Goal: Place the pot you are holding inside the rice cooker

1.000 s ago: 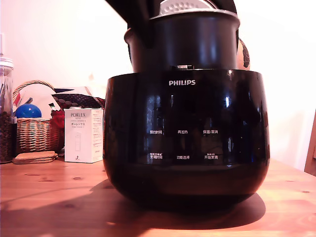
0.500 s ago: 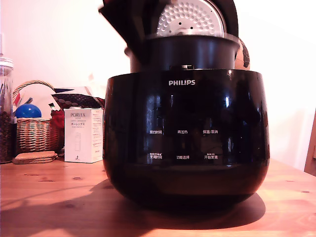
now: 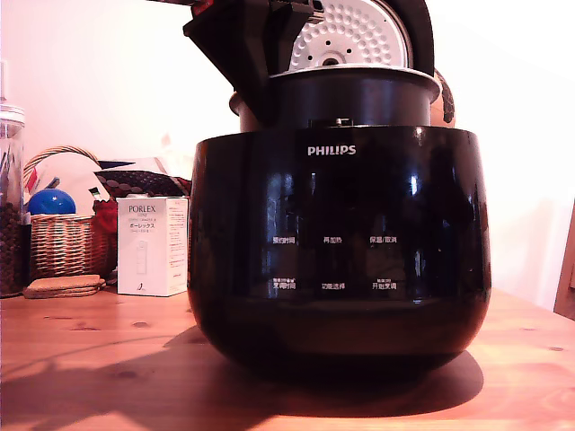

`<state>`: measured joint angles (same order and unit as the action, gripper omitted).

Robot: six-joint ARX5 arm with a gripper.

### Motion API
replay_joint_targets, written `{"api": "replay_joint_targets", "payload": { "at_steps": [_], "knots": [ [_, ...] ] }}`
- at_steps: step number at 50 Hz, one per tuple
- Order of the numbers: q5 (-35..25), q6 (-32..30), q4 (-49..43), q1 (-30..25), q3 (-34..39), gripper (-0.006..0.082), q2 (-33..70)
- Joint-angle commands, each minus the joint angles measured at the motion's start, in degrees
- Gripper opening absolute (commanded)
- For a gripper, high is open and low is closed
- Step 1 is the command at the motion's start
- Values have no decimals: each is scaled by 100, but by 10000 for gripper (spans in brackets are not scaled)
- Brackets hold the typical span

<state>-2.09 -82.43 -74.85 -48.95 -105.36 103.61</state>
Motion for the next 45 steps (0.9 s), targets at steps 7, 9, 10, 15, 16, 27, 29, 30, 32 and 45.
{"api": "replay_joint_targets", "payload": {
  "at_steps": [7, 9, 10, 15, 16, 27, 29, 30, 32, 45],
  "knots": [
    [-125, -9, 166, -55, -201, -24, 118],
    [-140, -9, 181, -55, -201, -24, 118],
    [-140, -9, 179, -55, -201, -24, 118],
    [-199, -7, 184, -55, -201, -24, 118],
    [-203, -7, 184, -55, -201, -24, 118],
    [-369, 13, 286, -55, -201, 36, 120],
    [-387, 15, 291, -55, -201, 52, 131],
    [-396, 15, 293, -55, -201, 59, 140],
    [-398, 15, 289, -55, -201, 66, 144],
    [-527, 155, 389, -55, -201, 90, 188]
  ]
}}
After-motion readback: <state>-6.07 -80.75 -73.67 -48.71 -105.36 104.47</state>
